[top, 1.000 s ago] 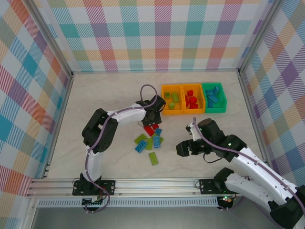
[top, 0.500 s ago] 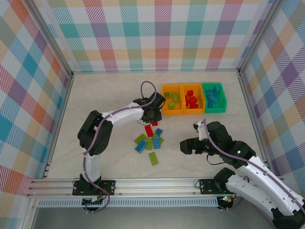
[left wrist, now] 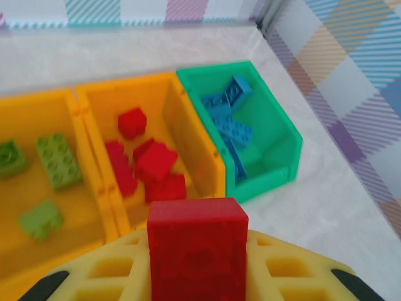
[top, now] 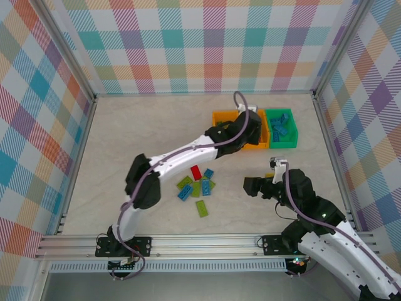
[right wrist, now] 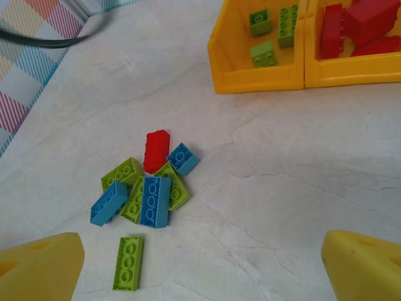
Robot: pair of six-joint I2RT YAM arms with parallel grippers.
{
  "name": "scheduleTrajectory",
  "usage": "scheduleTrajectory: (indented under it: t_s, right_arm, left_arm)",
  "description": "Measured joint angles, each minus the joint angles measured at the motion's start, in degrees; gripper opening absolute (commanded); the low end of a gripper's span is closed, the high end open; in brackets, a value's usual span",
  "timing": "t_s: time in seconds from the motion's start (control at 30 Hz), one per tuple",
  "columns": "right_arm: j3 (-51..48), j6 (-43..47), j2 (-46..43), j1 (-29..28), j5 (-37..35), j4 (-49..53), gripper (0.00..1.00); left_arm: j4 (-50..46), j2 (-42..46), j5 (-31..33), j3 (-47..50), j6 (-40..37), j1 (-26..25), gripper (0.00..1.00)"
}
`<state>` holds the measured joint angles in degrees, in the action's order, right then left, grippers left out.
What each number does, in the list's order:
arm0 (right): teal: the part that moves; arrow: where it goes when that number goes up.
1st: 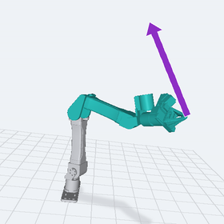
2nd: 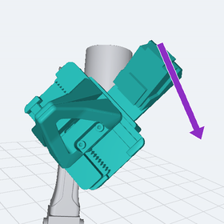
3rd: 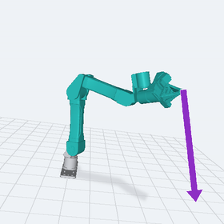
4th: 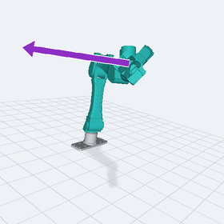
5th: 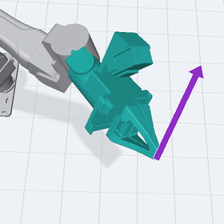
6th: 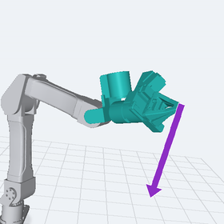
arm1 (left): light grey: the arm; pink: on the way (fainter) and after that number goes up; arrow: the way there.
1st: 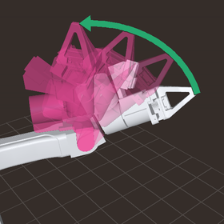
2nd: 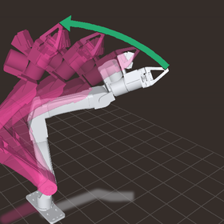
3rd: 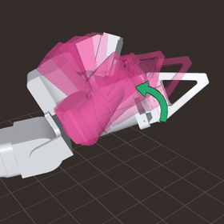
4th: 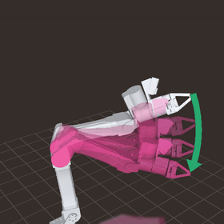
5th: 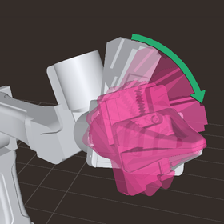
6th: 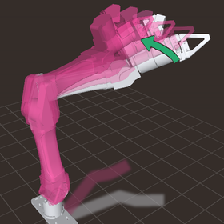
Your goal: Sort the legos into containers by color
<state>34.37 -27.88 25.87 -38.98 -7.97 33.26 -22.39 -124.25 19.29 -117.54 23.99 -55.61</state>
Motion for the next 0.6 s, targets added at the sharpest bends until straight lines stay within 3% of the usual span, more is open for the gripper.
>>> scheduleTrajectory:
  t_s: [0.23,0.37,0.6]
  right_arm:
    - [0.0,-0.2,-2.2,0.0,-0.7,0.7,1.00]
    - [0.0,-0.3,-2.9,0.0,-0.7,1.3,1.00]
    - [0.0,-0.2,-2.0,0.0,-0.7,1.5,1.00]
  left_arm:
    - [-2.1,-20.5,1.2,-23.8,-4.0,3.7,0.29]
    - [-1.4,-24.5,0.0,-27.5,-5.5,5.8,0.44]
    - [-1.2,-25.5,-1.3,-30.1,-6.9,7.2,0.56]
